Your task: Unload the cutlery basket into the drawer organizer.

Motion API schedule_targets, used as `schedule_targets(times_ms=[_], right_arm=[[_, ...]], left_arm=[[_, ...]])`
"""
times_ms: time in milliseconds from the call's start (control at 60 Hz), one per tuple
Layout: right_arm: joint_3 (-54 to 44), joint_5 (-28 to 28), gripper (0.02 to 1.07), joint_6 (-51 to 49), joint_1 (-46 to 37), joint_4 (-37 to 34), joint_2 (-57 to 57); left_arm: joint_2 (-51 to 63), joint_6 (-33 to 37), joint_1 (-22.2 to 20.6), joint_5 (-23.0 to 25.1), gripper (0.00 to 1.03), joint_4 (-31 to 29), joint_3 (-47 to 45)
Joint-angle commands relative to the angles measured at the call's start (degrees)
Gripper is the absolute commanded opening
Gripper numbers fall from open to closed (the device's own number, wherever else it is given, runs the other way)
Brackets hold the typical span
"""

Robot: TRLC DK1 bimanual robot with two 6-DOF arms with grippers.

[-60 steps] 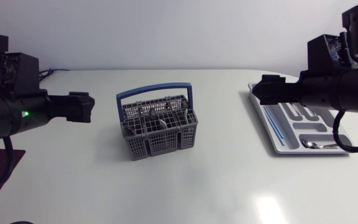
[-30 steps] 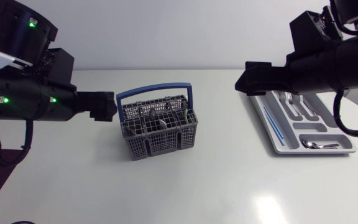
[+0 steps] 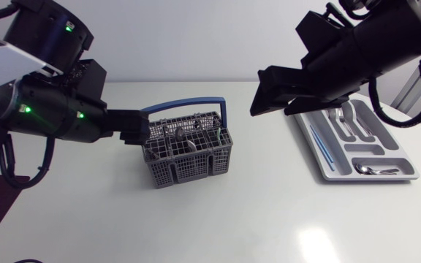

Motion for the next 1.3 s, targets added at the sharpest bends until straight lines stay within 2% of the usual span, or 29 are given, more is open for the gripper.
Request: schedule_targets(times_ms=[0,517,833,1283], right_arm=[[3.28,-0.47,0.98,-0.20,0.49,-2.58,2.68],[12.16,-0.83,0.99,-0.64,0.67,-5.66,14.99],[20.07,-0.65,0.99,0.16,1.72,-7.94,22.90],[31.06,0.49,0.99,2.70,2.34,-13.39,33.88]], left_arm=[[1.42,-1.04,-0.35,1.00,0.99,-0.80,2.30],[6.26,0.37,2.46,1.62,0.99,-0.88,7.57],[10.39,1.78,7.82,5.75,0.99,-0.71,12.06],[13.02,3.01,10.46,7.68,0.99,-0.44,14.78]])
